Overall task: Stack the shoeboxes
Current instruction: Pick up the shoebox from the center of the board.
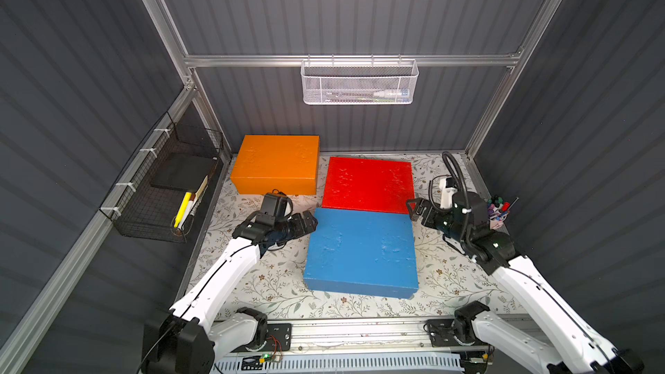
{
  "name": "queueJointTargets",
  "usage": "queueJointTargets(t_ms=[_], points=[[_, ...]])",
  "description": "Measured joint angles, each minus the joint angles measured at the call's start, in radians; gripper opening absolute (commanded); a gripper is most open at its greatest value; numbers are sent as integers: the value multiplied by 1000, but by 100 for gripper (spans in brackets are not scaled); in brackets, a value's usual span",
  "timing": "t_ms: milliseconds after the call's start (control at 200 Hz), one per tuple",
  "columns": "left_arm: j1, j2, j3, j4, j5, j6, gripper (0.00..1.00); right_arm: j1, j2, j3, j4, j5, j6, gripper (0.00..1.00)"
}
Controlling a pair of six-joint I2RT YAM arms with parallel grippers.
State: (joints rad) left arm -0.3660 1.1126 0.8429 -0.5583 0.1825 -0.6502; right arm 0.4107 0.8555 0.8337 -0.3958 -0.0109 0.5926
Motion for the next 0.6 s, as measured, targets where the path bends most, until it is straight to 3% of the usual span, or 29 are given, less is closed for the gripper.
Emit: queueJointTargets(t_ms=[240, 375, 600], points=[[0, -135, -200, -5, 52, -17, 99, 153, -156, -165, -20, 46, 59, 99], [0, -235, -304, 64, 120, -24, 99, 202, -156, -240, -22, 64, 94, 99], [0, -156, -321, 174, 235, -36, 99, 213, -122, -261, -13, 67, 143, 99]])
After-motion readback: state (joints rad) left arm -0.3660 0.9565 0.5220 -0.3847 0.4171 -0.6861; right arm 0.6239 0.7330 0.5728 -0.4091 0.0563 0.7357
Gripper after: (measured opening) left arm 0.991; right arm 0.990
